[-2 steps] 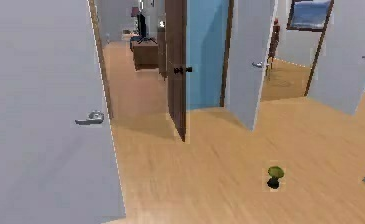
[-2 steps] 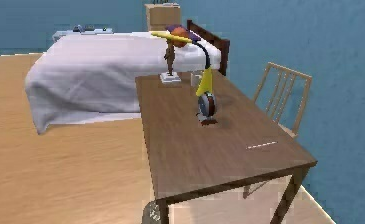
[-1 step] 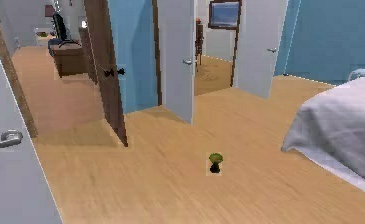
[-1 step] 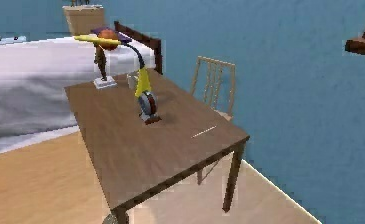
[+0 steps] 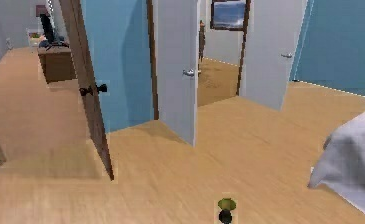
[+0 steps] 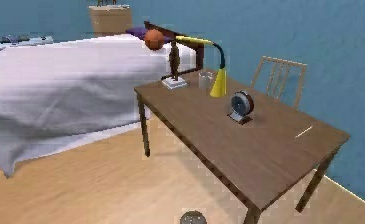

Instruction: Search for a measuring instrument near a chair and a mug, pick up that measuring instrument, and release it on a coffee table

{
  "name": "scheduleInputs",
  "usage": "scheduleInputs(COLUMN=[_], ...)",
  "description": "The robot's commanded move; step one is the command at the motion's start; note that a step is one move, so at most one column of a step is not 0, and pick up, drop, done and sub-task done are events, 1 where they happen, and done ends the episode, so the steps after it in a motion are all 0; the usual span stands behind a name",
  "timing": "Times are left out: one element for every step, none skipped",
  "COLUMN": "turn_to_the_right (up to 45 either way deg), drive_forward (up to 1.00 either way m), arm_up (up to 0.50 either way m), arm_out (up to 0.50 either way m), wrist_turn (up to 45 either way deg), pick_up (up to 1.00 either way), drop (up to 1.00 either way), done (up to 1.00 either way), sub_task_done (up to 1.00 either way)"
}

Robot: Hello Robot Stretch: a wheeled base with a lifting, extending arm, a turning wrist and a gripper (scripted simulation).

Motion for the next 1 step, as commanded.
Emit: scheduleInputs(turn_to_the_right=[45.0], drive_forward=[0.0], arm_up=[0.0], arm_out=[0.0], wrist_turn=[0.0], pick_up=[0.0], drop=[0.0], done=[0.0], sub_task_done=[0.0])
